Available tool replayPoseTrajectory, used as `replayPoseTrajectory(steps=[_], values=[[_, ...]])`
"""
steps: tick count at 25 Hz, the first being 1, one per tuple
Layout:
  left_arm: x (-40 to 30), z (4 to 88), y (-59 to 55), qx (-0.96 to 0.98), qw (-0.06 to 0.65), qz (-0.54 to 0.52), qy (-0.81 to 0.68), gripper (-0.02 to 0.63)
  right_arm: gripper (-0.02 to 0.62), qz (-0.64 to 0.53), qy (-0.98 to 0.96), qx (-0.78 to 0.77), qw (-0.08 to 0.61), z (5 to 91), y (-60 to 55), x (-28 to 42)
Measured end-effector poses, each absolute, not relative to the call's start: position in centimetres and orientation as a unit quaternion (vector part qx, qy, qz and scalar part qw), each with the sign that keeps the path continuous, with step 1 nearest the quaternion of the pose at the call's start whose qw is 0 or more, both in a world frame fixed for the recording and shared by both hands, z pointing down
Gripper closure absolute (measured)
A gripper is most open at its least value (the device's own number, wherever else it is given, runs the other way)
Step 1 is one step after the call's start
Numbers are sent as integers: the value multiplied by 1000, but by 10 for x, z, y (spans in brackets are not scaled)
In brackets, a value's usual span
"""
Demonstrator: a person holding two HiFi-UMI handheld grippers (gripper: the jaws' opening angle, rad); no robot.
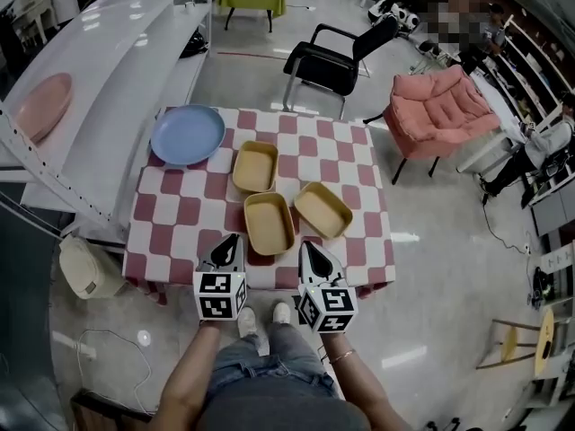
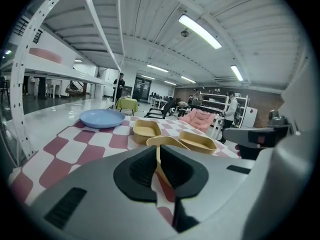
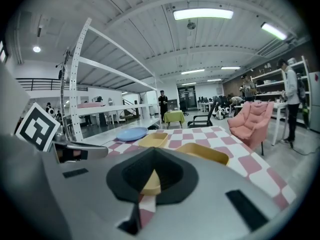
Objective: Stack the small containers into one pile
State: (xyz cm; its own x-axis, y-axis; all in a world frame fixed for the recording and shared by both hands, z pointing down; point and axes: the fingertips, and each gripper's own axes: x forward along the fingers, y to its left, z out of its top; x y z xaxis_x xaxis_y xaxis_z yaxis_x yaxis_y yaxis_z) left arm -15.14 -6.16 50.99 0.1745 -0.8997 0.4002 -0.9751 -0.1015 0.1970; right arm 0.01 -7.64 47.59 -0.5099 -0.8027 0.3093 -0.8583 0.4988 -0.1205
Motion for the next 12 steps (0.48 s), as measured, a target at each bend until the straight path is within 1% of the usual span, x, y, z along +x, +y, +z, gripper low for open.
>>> replayPoseTrajectory(steps=[2, 7, 12], values=[[-152, 515, -65, 735, 215, 94, -636, 583, 586, 132, -859, 483, 107, 478, -82, 0], [-154, 521, -77, 718, 236, 92, -648, 526, 586, 135, -864, 474, 108, 478, -99, 0], [-152, 529, -86, 695, 251, 89, -667, 517, 586, 135, -874, 455, 103, 476, -119, -1]])
